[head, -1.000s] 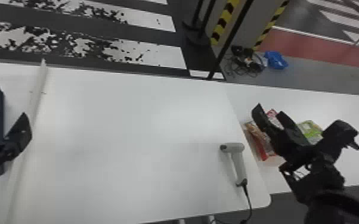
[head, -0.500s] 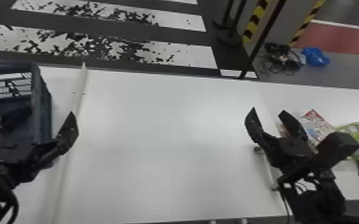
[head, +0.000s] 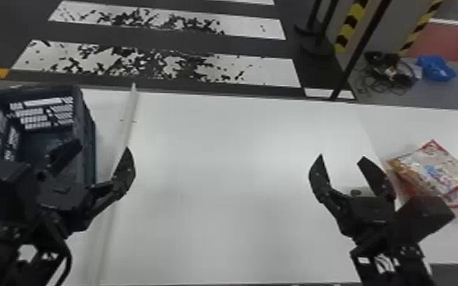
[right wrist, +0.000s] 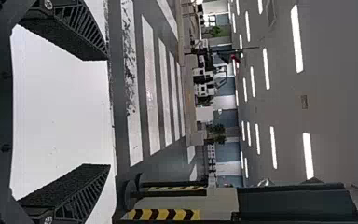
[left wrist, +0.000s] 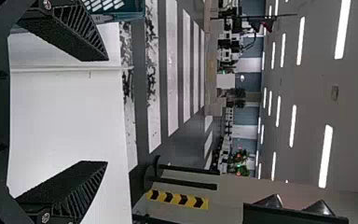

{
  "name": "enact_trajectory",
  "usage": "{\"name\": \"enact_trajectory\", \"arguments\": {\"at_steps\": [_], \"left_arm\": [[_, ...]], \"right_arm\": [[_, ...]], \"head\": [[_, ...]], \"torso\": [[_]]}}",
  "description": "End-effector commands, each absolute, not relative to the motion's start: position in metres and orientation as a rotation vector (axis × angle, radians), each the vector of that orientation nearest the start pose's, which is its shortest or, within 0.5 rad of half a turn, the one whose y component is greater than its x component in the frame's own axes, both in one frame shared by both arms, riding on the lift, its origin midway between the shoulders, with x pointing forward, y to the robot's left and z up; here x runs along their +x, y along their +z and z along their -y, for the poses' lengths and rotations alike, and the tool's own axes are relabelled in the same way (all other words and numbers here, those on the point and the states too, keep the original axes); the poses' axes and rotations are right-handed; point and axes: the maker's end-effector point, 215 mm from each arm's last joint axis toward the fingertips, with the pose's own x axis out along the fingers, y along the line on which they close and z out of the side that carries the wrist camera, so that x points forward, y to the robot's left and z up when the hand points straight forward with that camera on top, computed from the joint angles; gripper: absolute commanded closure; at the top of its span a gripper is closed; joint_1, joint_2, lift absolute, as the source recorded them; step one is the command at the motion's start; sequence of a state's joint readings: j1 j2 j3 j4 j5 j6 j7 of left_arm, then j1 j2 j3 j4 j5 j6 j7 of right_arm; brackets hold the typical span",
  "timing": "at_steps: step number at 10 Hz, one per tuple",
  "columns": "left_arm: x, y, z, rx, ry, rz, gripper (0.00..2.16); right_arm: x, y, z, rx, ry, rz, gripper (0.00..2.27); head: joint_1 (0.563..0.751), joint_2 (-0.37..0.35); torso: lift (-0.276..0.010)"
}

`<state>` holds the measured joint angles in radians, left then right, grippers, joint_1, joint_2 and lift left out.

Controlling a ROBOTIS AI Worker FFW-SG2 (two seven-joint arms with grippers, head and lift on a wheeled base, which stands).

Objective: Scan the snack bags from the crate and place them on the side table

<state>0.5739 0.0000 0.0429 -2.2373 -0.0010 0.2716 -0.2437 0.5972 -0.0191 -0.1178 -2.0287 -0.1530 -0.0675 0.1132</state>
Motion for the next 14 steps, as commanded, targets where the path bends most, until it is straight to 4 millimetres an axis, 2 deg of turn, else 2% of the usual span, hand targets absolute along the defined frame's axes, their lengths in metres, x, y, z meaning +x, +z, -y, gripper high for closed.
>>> {"name": "enact_trajectory", "arguments": {"at_steps": [1,2,4,6,10,12,14], "left_arm": [[0.421,-0.349,-0.191,0.014,-0.216,-0.173,0.08],[0.421,-0.350,-0.183,0.024,-0.224,-0.174,0.08],[0.420,-0.353,-0.177,0.029,-0.229,-0.179,0.08],[0.418,-0.359,-0.177,0.027,-0.221,-0.191,0.08],[0.414,-0.365,-0.171,0.047,-0.216,-0.206,0.08],[0.411,-0.368,-0.169,0.048,-0.217,-0.211,0.08],[0.410,-0.362,-0.169,0.050,-0.218,-0.192,0.08]], "right_arm": [[0.404,-0.370,0.260,0.055,0.007,-0.066,0.06],[0.400,-0.369,0.255,0.048,0.012,-0.050,0.06],[0.395,-0.368,0.259,0.039,-0.005,-0.033,0.06],[0.393,-0.364,0.252,0.046,-0.002,-0.017,0.07],[0.392,-0.365,0.256,0.039,-0.019,-0.019,0.07],[0.393,-0.363,0.249,0.036,-0.023,-0.021,0.07],[0.391,-0.365,0.250,0.033,-0.030,-0.026,0.06]], "head": [[0.695,-0.100],[0.695,-0.096],[0.695,-0.101],[0.695,-0.110],[0.695,-0.115],[0.695,-0.121],[0.695,-0.116]], "torso": [[-0.094],[-0.094],[-0.094],[-0.094],[-0.094],[-0.094],[-0.094]]}}
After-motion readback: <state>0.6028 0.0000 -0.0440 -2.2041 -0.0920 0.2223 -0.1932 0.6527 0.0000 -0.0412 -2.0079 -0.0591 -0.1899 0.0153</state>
